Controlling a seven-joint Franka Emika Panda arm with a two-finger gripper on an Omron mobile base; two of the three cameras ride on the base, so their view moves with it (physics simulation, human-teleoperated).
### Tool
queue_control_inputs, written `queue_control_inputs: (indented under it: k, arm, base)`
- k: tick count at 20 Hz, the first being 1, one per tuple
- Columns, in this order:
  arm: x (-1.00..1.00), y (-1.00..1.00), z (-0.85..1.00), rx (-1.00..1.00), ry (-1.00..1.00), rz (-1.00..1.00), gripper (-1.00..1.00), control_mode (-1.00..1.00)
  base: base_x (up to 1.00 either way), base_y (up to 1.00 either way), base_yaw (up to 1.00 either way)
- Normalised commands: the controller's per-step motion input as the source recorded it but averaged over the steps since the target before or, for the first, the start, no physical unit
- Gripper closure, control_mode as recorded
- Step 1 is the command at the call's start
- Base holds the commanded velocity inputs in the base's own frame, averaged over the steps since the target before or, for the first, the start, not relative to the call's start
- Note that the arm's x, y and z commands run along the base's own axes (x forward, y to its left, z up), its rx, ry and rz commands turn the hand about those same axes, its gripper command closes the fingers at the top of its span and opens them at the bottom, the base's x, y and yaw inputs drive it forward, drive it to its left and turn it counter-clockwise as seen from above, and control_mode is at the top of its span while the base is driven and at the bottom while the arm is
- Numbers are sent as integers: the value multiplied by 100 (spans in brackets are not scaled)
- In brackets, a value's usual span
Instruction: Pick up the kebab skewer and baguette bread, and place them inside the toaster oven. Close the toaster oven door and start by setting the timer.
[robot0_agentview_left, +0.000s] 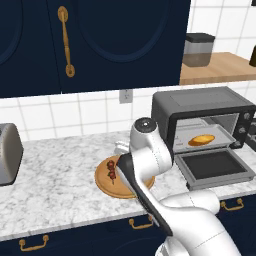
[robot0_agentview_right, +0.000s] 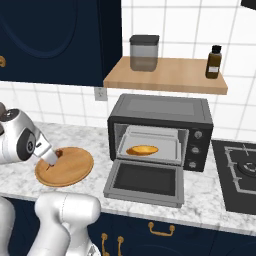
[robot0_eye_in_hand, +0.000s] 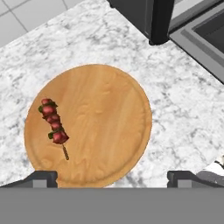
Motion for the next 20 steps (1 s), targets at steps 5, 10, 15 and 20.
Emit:
queue_control_inputs:
  k: [5, 10, 15, 20]
  arm:
    - [16, 17, -16, 0, 1, 13, -100, -100]
    - [37, 29, -13, 0, 9, 19, -100, -100]
    - [33, 45, -28, 0, 10, 13, -100, -100]
    - [35, 41, -44, 0, 4, 6, -100, -100]
  base:
    - [0, 0, 0]
    - [0, 0, 0]
    - [0, 0, 0]
    - [0, 0, 0]
